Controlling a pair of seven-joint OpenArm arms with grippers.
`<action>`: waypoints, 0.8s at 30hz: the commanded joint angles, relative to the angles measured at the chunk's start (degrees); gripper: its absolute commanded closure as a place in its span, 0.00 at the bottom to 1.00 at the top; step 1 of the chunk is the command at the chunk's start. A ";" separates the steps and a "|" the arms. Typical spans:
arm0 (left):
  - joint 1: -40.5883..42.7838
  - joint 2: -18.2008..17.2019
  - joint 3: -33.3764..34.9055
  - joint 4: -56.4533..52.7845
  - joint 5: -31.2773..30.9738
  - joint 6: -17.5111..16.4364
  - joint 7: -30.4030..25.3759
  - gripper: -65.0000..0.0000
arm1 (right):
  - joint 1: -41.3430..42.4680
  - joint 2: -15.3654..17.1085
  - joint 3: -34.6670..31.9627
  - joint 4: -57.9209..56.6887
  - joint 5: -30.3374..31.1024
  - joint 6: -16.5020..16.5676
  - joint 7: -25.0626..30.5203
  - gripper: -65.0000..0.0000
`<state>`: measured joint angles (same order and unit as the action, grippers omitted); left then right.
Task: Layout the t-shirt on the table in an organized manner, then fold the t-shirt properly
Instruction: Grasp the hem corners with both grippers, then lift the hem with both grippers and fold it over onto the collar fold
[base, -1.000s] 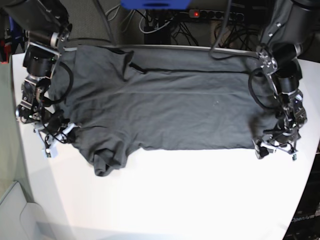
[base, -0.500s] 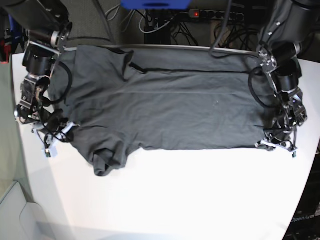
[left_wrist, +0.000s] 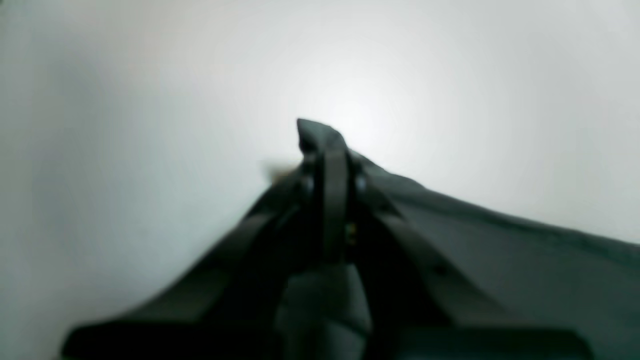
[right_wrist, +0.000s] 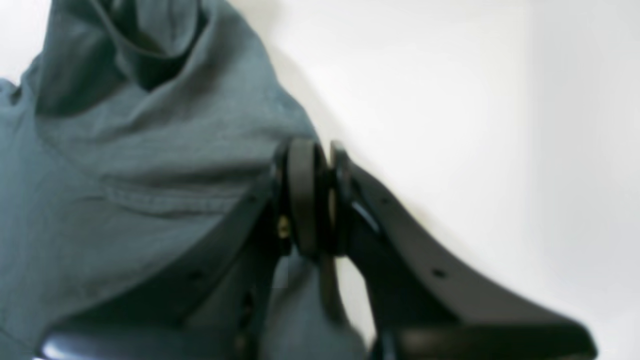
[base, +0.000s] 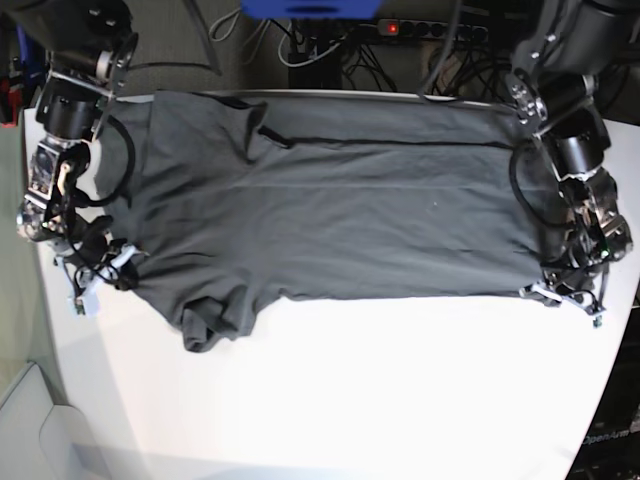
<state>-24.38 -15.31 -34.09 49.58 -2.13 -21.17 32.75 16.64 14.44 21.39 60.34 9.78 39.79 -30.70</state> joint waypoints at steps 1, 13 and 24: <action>-1.16 -0.73 -0.07 2.24 -0.37 0.03 -0.18 1.00 | 0.37 1.34 0.28 3.09 2.31 0.21 1.64 0.94; 5.26 -1.17 -0.16 15.78 -9.25 0.03 8.87 1.00 | -8.16 1.52 0.46 19.53 6.79 0.21 -0.91 0.96; 12.91 -2.40 -4.64 25.80 -19.36 0.11 16.08 1.00 | -14.67 1.17 7.05 28.76 7.23 0.21 -0.91 0.96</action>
<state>-10.31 -16.21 -38.48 74.28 -21.23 -21.23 50.41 1.19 14.59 28.05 87.83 16.16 40.25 -33.26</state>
